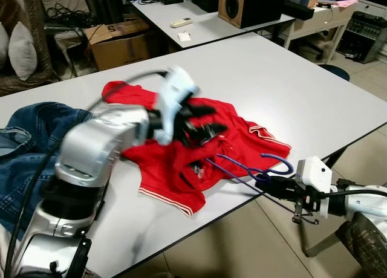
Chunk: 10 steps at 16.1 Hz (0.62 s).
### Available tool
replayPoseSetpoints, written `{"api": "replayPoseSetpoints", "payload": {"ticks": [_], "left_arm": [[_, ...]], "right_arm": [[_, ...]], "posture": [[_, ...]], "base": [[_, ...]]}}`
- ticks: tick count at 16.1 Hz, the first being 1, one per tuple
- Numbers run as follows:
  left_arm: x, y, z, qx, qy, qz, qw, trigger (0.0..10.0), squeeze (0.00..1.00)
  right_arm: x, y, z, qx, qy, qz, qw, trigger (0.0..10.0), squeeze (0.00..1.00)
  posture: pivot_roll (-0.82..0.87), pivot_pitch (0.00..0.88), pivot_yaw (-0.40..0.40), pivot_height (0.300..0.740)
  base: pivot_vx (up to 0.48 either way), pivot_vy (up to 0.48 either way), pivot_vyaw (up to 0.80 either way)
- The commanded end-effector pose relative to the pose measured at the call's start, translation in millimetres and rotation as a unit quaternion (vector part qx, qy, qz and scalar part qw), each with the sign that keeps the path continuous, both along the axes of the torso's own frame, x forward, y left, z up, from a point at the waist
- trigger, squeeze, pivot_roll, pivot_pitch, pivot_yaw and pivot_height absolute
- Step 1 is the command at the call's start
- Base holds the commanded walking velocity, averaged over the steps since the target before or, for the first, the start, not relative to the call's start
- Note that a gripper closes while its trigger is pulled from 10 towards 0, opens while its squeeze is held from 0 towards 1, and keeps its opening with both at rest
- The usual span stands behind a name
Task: Hang hanger
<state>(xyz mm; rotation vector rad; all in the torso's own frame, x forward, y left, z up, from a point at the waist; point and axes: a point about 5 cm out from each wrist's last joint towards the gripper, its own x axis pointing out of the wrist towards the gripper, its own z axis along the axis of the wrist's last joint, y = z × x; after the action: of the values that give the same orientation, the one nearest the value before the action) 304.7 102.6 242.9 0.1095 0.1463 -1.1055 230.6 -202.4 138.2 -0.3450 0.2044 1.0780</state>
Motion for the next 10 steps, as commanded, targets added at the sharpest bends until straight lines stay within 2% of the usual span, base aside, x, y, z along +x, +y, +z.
{"api": "replayPoseSetpoints", "payload": {"ticks": [1,3,4,5,8,9,10], "left_arm": [[3.5,17.9,5,-0.014,-0.022,0.029,0.999,10.0,0.0],[0.7,49.1,-1,0.041,-0.051,0.058,0.996,10.0,0.0],[0.2,54.3,-3,0.05,-0.054,0.065,0.995,10.0,0.0],[-5.7,74.9,-14,0.093,-0.047,0.084,0.991,10.0,0.0],[-32.1,81.5,-42,0.162,-0.011,0.029,0.986,10.0,0.0],[-43.4,81.7,-55,0.198,-0.001,-0.005,0.98,10.0,0.0],[-45.3,81.1,-56,0.196,0.007,-0.01,0.981,10.0,0.0]], "right_arm": [[0.1,0.4,11,0.034,-0.017,-0.009,0.999,10.0,0.0],[-5.0,-0.4,17,0.07,-0.022,-0.018,0.997,10.0,0.0],[-6.5,-0.9,18,0.078,-0.019,-0.019,0.997,10.0,0.0],[-11.7,-4.5,27,0.116,-0.012,-0.026,0.993,10.0,0.0],[-23.6,-15.7,42,0.159,0.003,-0.025,0.987,10.0,0.0],[-28.6,-24.8,51,0.177,0.004,-0.031,0.984,10.0,0.0],[-29.0,-27.3,53,0.181,0.002,-0.035,0.983,10.0,0.0]], "posture": [[-0.03,0.004,0.06,0.74],[-0.02,0.009,0.06,0.74],[-0.02,0.011,0.06,0.74],[-0.02,0.014,0.061,0.74],[-0.02,0.02,0.063,0.74],[-0.02,0.023,0.063,0.74],[-0.03,0.023,0.064,0.74]], "base": [[0.0,0.0,0.0],[0.0,0.0,0.0],[0.0,0.0,0.0],[0.0,0.0,0.0],[0.0,0.0,0.0],[0.0,0.0,0.0],[0.0,0.0,0.0]]}}
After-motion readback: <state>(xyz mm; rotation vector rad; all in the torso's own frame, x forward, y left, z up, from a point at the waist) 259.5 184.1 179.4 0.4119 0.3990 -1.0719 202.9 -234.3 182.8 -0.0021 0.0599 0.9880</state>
